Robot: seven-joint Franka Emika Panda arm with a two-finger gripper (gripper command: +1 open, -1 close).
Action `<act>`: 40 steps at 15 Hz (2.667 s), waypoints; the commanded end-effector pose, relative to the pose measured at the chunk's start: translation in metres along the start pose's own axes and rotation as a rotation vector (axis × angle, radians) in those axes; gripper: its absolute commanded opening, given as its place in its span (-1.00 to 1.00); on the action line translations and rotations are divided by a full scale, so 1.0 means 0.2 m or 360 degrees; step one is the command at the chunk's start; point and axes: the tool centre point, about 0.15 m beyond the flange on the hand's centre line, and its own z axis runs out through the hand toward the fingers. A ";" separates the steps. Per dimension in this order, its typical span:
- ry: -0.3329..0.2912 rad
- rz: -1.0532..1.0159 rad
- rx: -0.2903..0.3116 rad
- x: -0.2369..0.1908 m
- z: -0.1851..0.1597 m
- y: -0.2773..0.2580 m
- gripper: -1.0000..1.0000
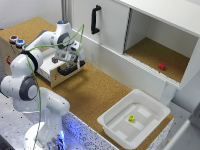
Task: Grasp the handle of the drawer, then close it
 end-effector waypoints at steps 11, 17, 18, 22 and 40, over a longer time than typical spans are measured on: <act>0.0082 0.0221 0.0050 0.23 0.25 -0.07 -1.00; 0.0067 0.0109 0.0124 0.36 0.30 -0.26 -1.00; 0.0070 0.0081 0.0134 0.38 0.30 -0.30 -1.00; 0.0129 0.0031 0.0170 0.42 0.21 -0.49 -1.00; 0.0278 -0.0463 0.0334 0.59 0.05 -1.16 -1.00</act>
